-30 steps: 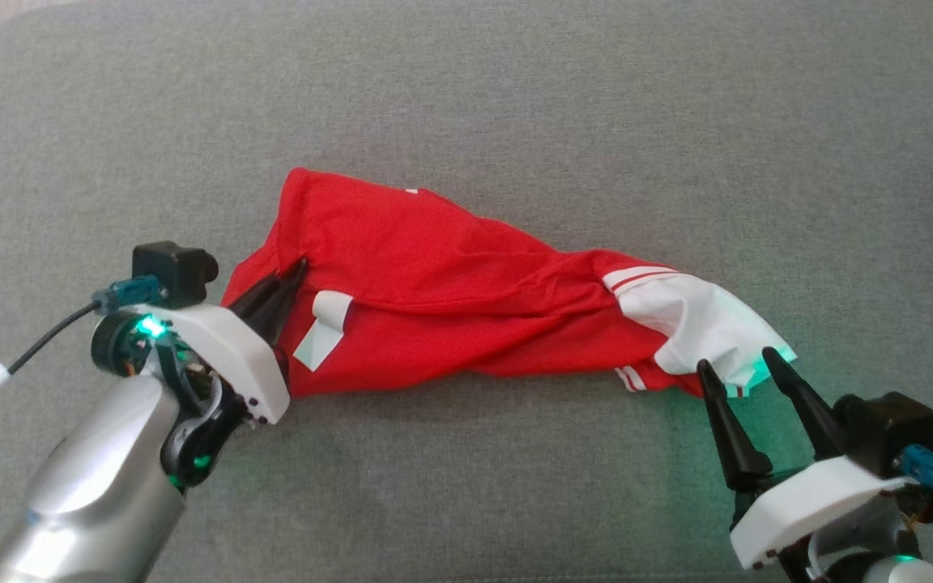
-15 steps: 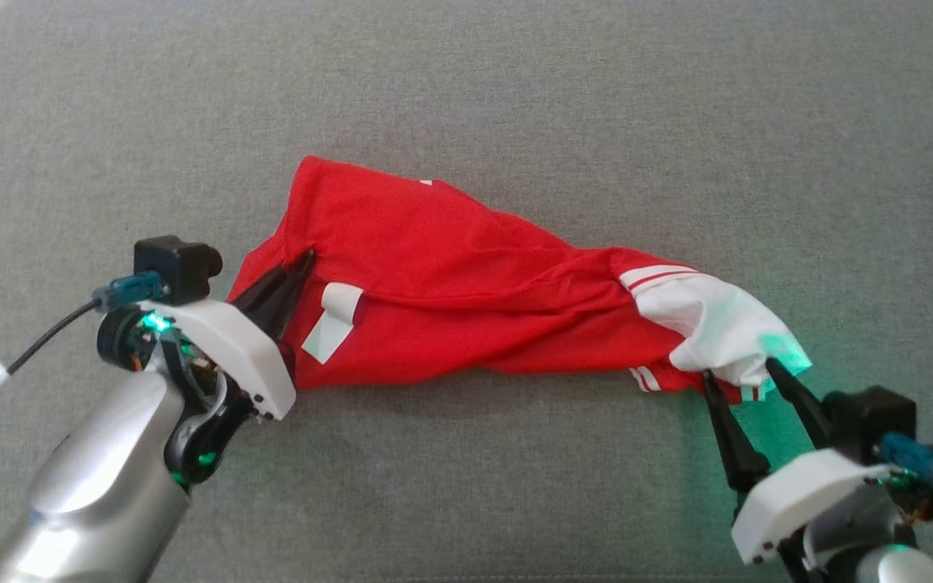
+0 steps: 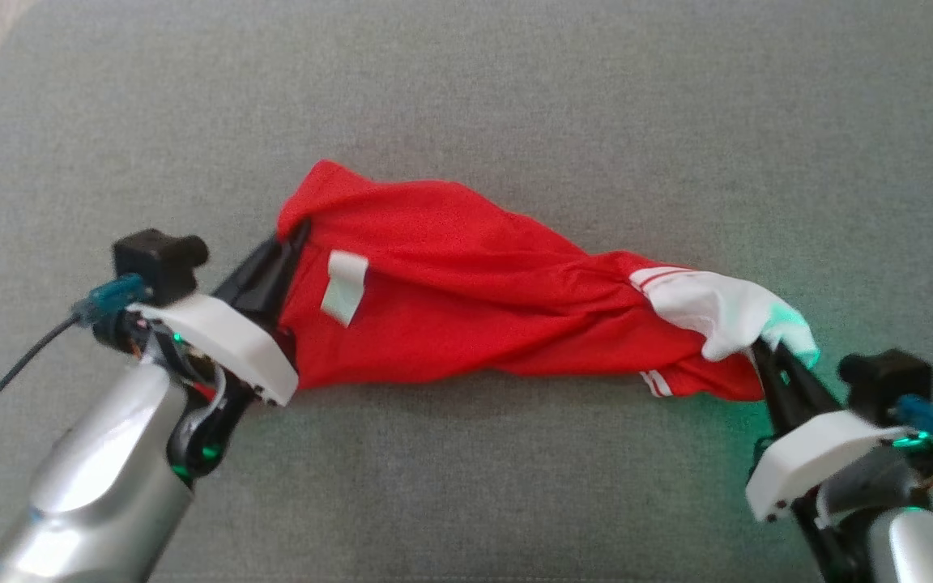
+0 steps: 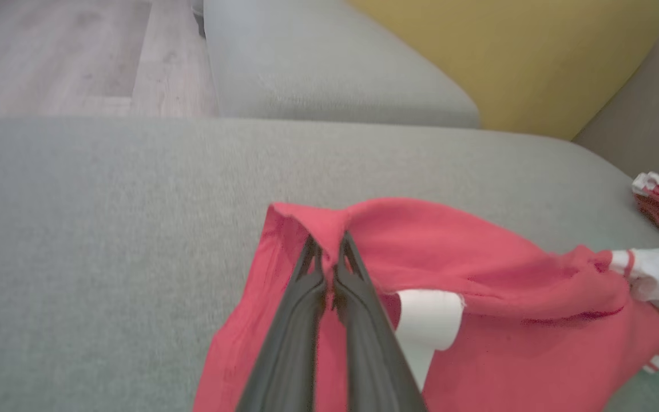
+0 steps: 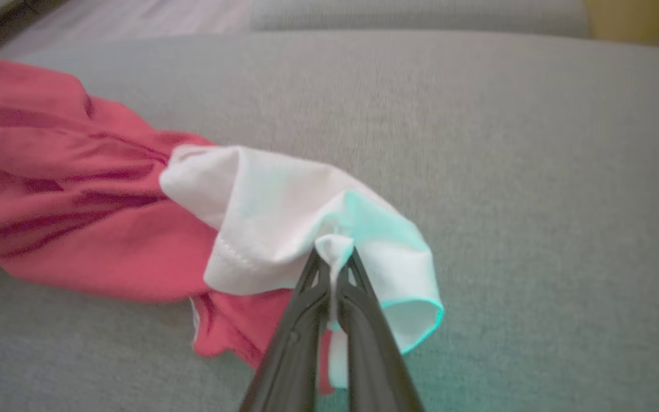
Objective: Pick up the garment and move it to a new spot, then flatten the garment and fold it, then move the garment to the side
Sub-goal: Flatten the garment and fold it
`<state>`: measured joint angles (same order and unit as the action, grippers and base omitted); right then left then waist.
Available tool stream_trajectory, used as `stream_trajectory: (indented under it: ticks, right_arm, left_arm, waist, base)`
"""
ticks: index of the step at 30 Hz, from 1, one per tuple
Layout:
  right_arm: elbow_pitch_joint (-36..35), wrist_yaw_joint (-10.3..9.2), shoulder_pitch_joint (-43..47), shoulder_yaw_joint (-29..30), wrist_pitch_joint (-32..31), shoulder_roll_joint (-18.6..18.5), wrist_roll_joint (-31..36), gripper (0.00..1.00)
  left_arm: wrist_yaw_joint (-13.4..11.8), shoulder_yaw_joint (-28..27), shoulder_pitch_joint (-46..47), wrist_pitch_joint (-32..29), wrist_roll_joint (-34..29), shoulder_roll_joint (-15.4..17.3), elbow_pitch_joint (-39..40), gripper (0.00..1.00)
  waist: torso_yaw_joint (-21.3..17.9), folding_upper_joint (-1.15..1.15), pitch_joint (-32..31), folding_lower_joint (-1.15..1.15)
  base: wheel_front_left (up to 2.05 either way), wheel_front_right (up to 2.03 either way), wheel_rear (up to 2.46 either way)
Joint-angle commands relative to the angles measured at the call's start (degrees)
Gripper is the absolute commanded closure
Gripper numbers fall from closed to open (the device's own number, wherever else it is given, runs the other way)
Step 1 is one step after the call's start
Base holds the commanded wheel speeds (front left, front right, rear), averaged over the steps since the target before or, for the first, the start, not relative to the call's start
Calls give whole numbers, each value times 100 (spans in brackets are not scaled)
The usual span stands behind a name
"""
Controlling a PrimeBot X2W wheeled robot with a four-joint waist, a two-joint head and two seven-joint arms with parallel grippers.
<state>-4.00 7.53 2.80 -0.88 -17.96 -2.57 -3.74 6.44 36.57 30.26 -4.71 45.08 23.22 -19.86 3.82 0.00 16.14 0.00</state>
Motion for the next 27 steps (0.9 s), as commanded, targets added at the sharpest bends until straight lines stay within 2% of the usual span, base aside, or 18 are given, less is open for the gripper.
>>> stream_trajectory:
  ticks: [1,10,14,19,23,27]
  right_arm:
    - [-464,-4,-99,-33,148,-60,-105,100]
    - [-1983,-4,-467,510,334,-268,-246,100]
    - [-2792,-4,-937,833,175,-572,-254,100]
    - [-3653,-4,-1728,1238,-187,-1086,-323,100]
    - [-3920,-4,-2414,1562,-524,-1454,-498,100]
    - [-3615,-4,-2953,1635,-816,-1634,-841,100]
  left_arm:
    - [-109,-382,210,281,-118,285,354,100]
    - [-729,-870,80,702,-509,868,2065,100]
    - [-1026,-1185,214,593,-652,1207,3040,100]
    - [-1388,-1586,563,171,-832,1649,4144,100]
    - [-1529,-1855,888,-133,-821,1870,4645,100]
    - [-1490,-1936,1067,-343,-461,1813,4612,100]
  waist:
    - [11,0,-125,0]
    - [-2,0,-714,0]
    - [11,0,-988,0]
    - [34,0,-1214,0]
    - [42,0,-1274,0]
    - [40,0,-1199,0]
  base:
    - [0,0,0]
    - [0,0,0]
    - [0,0,0]
    - [0,0,0]
    - [0,0,0]
    - [0,0,0]
